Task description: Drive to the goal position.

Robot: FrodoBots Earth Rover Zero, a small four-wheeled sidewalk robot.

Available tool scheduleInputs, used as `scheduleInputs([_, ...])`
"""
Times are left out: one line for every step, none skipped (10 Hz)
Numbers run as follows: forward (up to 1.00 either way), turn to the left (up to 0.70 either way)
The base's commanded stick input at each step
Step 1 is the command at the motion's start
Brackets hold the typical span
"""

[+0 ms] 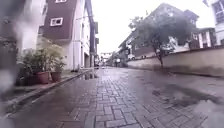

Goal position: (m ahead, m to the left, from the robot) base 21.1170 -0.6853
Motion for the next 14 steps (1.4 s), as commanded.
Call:
scheduleInputs([0.70,0.00])
scheduleInputs([0.70,0.00])
scheduleInputs([0.70,0.00])
scheduleInputs([0.70,0.00])
scheduleInputs([0.70,0.00])
scheduleInputs([0.70,0.00])
scheduleInputs([0.70,0.00])
scheduleInputs([0.70,0.00])
scheduleInputs([0.70,0.00])
scheduleInputs([0.70,0.00])
scheduleInputs([0.70,0.00])
scheduleInputs([0.70,0.00])
scheduleInputs([0.70,0.00])
scheduleInputs([0.70,0.00])
